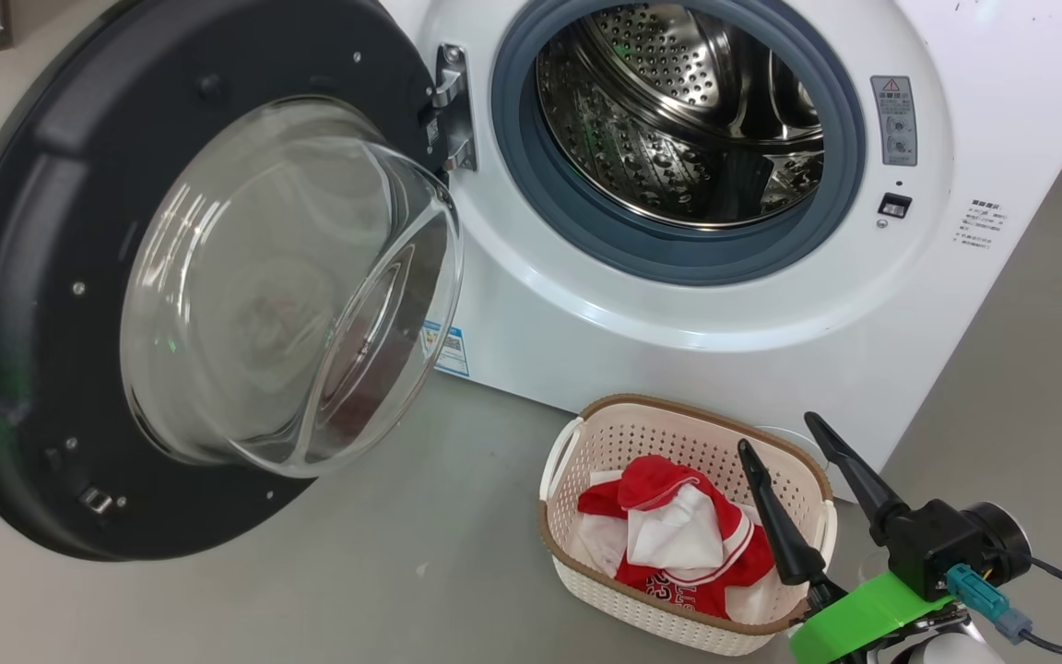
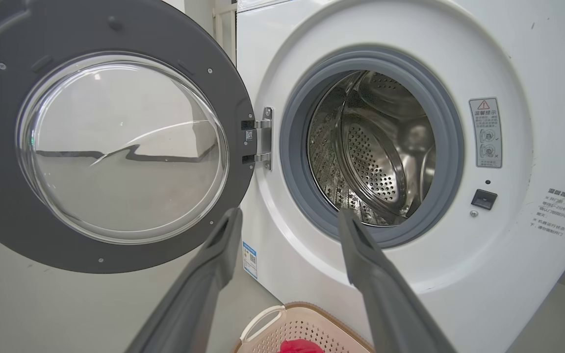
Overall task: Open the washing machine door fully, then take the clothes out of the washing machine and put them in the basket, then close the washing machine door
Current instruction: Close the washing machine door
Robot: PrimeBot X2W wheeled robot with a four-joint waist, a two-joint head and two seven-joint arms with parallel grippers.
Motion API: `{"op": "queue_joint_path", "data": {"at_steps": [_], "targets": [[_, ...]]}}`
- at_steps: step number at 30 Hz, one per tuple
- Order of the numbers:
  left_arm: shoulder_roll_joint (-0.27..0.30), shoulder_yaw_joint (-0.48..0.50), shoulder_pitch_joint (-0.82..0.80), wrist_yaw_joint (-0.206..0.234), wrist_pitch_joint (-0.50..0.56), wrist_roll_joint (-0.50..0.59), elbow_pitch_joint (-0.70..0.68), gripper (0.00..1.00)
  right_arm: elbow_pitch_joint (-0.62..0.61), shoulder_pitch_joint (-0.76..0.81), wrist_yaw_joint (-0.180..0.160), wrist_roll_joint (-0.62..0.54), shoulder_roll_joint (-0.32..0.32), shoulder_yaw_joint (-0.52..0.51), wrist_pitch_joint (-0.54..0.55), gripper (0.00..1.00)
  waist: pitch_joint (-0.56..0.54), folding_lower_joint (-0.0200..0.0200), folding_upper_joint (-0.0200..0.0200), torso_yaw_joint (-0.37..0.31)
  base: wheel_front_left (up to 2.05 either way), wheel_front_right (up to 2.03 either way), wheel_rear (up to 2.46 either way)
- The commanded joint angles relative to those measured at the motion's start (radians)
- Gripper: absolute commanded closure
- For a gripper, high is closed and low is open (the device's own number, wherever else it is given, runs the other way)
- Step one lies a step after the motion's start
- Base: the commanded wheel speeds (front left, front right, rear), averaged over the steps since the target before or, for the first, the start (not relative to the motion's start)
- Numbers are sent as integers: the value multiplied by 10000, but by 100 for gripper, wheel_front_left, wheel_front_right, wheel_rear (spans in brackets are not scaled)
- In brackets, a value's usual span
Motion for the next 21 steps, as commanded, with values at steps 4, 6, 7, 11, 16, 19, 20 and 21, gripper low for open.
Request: {"op": "queue_joint_path", "data": {"at_steps": [4,6,7,11,16,19,20,21], "targets": [[356,426,-91,-181,588,-543,-213,100,-240,-268,4,0,-80,206,-48,0,67,0,0,-66,0,0,0],[265,495,4,-222,741,-708,-291,100,-234,-275,4,9,-89,189,-48,0,81,0,0,-72,0,0,0],[210,537,65,-234,783,-781,-350,100,-229,-275,4,11,-88,182,-49,0,84,0,0,-70,0,0,0],[-93,699,329,-220,890,-1057,-654,100,-216,-271,4,17,-71,138,-50,0,86,0,0,-29,0,0,0],[-601,828,670,-204,1131,-1447,-1279,100,-206,-270,4,37,-36,98,-52,0,74,0,0,39,0,0,0],[-809,885,810,-222,1294,-1655,-1595,100,-198,-269,4,37,-22,86,-53,0,77,0,0,59,0,0,0],[-892,913,889,-203,1367,-1738,-1762,100,-199,-270,4,32,-15,85,-54,0,91,0,0,64,0,0,0],[-965,929,979,-177,1414,-1788,-1936,100,-203,-271,4,30,-7,82,-55,0,104,0,0,70,0,0,0]]}}
